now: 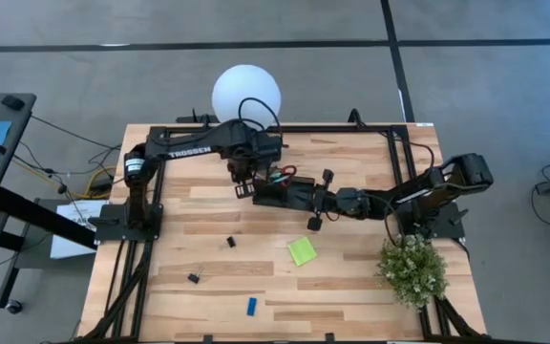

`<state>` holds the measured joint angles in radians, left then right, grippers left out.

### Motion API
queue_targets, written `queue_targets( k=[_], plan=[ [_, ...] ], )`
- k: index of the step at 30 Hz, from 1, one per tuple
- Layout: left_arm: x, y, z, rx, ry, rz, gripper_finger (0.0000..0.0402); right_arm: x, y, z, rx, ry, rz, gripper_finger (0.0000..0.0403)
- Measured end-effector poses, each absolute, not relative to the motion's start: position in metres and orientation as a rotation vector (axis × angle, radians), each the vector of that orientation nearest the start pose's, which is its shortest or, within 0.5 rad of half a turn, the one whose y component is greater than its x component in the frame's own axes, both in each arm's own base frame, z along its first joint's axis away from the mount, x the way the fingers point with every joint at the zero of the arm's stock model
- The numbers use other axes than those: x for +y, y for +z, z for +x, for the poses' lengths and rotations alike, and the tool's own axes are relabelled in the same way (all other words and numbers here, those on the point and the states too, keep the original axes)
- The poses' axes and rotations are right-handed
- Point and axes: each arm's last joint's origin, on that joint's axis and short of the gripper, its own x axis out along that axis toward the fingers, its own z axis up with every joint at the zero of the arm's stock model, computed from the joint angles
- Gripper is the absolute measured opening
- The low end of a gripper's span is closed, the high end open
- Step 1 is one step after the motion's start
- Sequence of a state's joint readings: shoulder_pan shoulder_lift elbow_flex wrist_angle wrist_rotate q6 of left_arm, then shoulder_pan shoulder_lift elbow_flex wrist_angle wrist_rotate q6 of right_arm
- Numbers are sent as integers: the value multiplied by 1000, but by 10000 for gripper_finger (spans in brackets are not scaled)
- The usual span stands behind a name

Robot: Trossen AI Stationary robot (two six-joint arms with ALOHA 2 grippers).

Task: Pick and place office supplies into organizer
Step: Put the purple mechanical pencil into the desk organizer

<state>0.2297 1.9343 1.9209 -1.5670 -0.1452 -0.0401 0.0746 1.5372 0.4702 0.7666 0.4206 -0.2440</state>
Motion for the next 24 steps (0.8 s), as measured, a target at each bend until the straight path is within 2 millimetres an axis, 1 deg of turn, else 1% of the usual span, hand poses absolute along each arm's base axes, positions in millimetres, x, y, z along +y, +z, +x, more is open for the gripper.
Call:
queue_targets(
  k=[5, 16, 19, 24],
  plan=[
    [87, 311, 349, 1581, 273, -50, 43, 8, 154, 272, 337, -306, -314, 72],
    [93, 310, 360, 1468, 227, -1, 50, 9, 154, 272, 337, -305, -314, 72],
    [97, 303, 364, 1480, 218, -11, 51, 9, 154, 272, 337, -305, -314, 72],
    [102, 279, 374, 1576, 185, 18, 51, 9, 153, 272, 341, -305, -315, 72]
  ],
)
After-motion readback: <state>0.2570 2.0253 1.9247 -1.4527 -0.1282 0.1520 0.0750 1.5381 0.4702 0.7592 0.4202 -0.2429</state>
